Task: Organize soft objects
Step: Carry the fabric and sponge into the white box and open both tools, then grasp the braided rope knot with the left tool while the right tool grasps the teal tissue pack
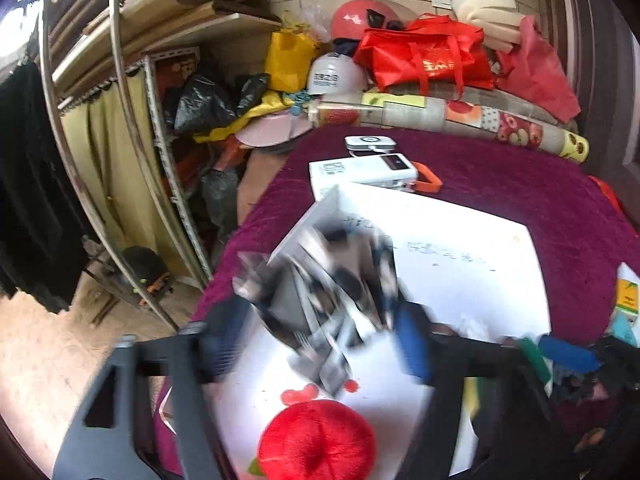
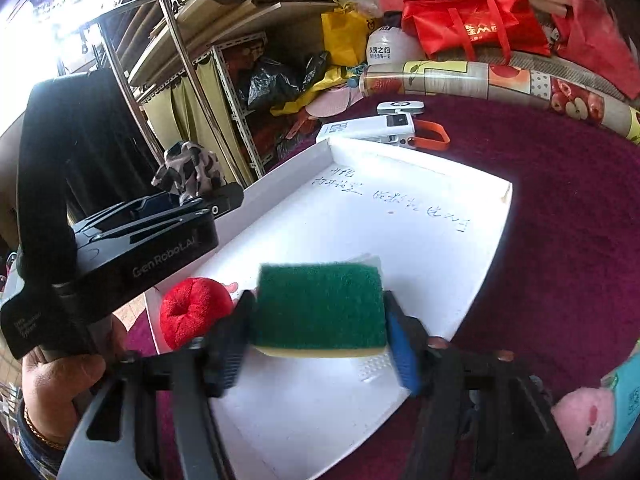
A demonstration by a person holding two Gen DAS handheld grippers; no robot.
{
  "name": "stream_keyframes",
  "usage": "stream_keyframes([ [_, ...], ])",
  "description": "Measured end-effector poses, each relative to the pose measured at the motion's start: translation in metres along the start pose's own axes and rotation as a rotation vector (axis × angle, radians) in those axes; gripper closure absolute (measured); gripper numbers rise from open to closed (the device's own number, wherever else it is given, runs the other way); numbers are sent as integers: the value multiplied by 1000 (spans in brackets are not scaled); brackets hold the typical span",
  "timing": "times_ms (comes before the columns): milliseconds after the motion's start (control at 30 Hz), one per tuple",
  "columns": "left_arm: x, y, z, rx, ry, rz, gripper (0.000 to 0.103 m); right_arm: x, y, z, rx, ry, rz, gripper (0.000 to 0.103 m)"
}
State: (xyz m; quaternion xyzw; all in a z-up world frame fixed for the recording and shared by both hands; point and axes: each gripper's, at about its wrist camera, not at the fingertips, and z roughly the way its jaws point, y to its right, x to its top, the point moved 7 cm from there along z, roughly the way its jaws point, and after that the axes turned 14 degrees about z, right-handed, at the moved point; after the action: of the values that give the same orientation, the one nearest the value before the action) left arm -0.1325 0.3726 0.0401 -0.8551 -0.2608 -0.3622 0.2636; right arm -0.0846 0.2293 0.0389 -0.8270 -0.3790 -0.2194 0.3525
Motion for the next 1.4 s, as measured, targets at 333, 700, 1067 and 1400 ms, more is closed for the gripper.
stream_keyframes([
  [333,-1,-19,-23,72,63,-53,0,6,0,-23,-53,97,-37,0],
  [700,11,-1,-86,-31,213,-81,0,26,31,-81,-50,221,63,0],
  [1067,0,129,-119,-469,191,99,0,43,129,-183,-193,424,194,0],
  [1400,-53,243,-113,-703,35,347,0,10,236,-215,-294,427,379,0],
])
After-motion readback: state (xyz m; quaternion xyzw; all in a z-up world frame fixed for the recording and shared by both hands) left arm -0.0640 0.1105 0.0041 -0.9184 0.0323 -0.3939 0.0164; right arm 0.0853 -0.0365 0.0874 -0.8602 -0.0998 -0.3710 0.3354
